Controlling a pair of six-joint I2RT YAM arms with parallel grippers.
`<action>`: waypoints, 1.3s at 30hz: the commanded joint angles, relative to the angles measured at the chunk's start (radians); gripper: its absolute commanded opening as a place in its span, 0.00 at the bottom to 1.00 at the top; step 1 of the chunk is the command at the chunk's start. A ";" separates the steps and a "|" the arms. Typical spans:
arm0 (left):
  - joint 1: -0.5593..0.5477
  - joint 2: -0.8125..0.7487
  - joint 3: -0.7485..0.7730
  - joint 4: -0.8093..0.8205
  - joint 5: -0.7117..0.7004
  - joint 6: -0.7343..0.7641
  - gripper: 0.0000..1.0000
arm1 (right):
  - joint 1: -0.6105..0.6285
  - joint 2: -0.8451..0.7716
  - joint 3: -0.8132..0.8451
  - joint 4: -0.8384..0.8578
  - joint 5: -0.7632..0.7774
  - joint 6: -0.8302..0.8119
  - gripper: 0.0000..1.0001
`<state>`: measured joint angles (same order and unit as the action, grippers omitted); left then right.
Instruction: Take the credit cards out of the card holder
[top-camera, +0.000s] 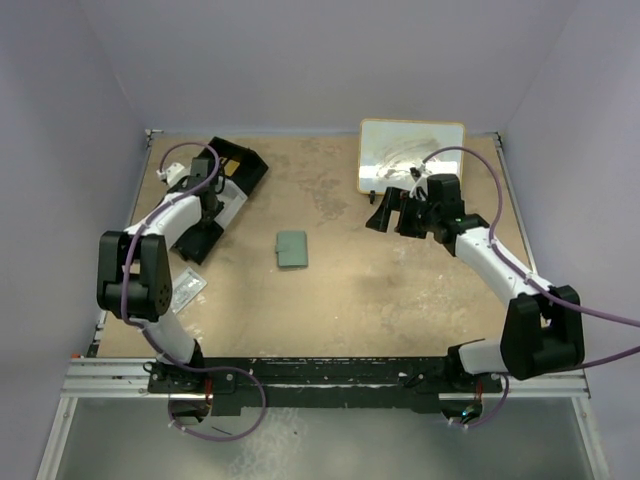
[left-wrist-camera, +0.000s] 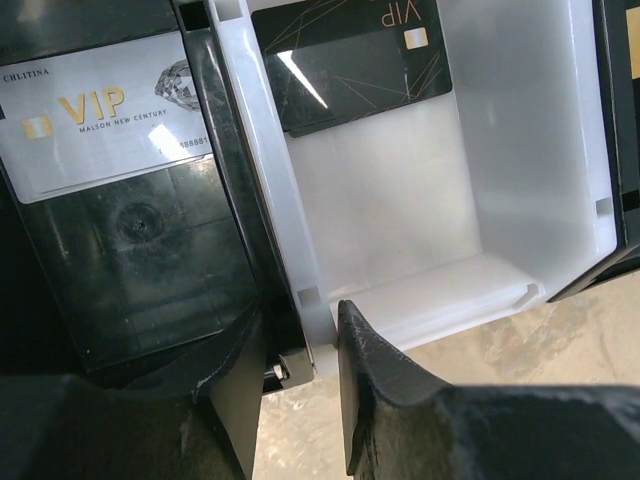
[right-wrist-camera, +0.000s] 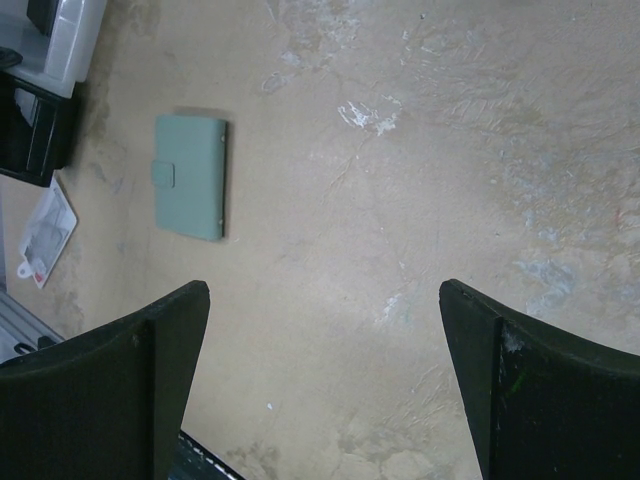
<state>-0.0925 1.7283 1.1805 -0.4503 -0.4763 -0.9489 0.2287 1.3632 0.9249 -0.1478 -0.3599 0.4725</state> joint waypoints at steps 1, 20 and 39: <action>-0.005 -0.103 -0.044 0.033 0.053 0.064 0.26 | 0.008 0.012 -0.008 0.050 -0.037 0.022 1.00; -0.125 -0.255 -0.202 0.107 0.151 0.261 0.23 | 0.302 0.278 0.183 0.045 0.167 0.103 0.98; -0.158 -0.203 -0.190 0.101 0.092 0.348 0.23 | 0.591 0.589 0.504 0.018 0.471 0.142 1.00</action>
<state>-0.2493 1.5230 0.9665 -0.3962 -0.3336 -0.6231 0.7864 1.9003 1.3163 -0.0822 -0.0196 0.6155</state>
